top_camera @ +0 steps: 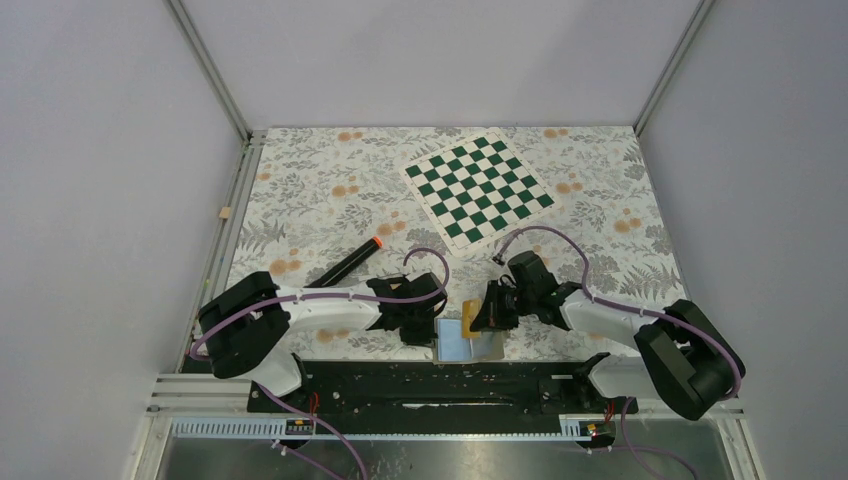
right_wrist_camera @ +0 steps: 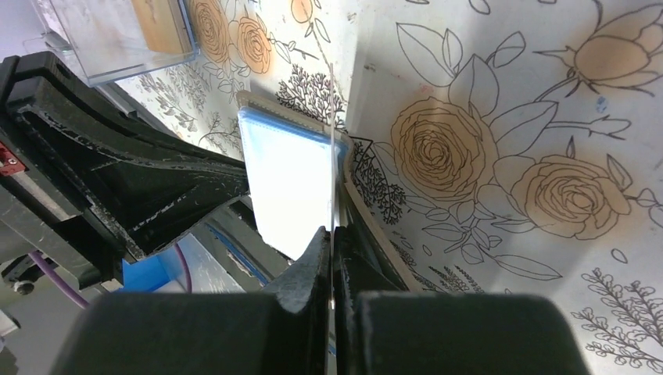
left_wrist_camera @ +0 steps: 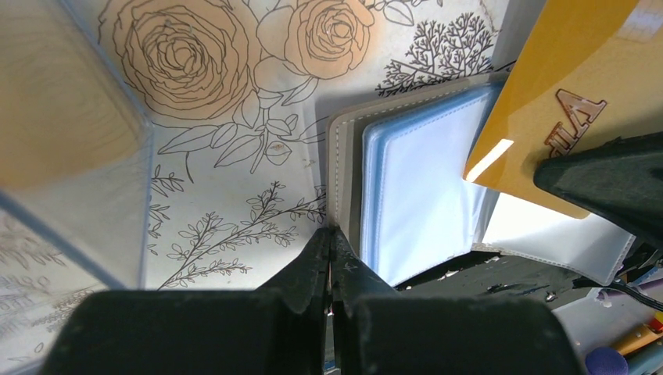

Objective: Put the credit cards into the card holder
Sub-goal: Insert the credit card into the card holder.

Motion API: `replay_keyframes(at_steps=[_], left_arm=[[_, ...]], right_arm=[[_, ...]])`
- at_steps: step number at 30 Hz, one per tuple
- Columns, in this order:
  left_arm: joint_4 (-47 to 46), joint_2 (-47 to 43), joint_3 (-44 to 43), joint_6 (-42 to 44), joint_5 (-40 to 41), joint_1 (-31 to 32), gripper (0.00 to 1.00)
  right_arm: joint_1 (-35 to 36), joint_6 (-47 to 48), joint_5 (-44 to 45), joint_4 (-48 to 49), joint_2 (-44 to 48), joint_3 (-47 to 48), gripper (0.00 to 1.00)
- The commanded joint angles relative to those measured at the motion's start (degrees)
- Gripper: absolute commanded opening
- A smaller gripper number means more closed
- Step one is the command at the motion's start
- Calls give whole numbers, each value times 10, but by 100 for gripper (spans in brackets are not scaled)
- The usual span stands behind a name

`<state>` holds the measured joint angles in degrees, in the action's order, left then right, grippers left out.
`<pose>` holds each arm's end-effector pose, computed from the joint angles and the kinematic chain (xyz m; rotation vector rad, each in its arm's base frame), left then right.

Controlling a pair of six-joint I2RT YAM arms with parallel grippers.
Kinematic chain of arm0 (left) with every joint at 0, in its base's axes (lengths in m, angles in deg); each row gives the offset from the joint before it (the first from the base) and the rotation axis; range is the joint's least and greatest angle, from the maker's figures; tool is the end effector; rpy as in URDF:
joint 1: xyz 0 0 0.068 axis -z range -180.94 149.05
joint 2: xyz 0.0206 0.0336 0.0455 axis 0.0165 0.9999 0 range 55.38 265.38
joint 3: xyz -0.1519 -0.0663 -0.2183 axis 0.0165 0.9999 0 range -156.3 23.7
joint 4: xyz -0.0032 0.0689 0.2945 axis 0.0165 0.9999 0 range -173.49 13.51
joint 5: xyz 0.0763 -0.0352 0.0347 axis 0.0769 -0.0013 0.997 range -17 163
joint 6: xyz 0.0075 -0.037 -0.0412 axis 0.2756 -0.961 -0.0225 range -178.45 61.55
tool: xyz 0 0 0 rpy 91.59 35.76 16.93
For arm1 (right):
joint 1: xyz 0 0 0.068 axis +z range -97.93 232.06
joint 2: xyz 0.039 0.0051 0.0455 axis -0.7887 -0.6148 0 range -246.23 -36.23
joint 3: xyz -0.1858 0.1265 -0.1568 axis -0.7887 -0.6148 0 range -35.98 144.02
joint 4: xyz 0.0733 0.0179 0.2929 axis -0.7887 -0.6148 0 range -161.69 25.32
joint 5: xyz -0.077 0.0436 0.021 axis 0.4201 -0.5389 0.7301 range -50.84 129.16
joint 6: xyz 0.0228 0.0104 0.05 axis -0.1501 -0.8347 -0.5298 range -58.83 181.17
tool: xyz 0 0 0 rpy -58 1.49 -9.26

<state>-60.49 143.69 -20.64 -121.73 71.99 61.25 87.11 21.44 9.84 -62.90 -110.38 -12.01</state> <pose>0.1420 -0.2706 0.1182 -0.0224 2.9242 -0.5415 0.1936 0.1589 0.1052 -0.1537 2.6371 1.1530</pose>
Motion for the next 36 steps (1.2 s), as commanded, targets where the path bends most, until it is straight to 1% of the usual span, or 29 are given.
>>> replay_keyframes(at_steps=[1,9,15,22,30,36], left_arm=[[18,33,8,-10,13,5,0],[19,41,6,-7,13,5,0],[21,49,2,-6,13,5,0],[24,53,0,-5,13,5,0],[26,60,-4,-3,13,5,0],[29,61,-5,-4,13,5,0]], right_arm=[[8,-27,-19,4,7,-37,0],[9,-62,-48,57,23,-90,0],[9,-80,-64,79,41,-108,0],[9,-100,-63,54,59,-111,0],[9,-112,-67,33,56,-110,0],[9,-128,-29,-14,90,-116,0]])
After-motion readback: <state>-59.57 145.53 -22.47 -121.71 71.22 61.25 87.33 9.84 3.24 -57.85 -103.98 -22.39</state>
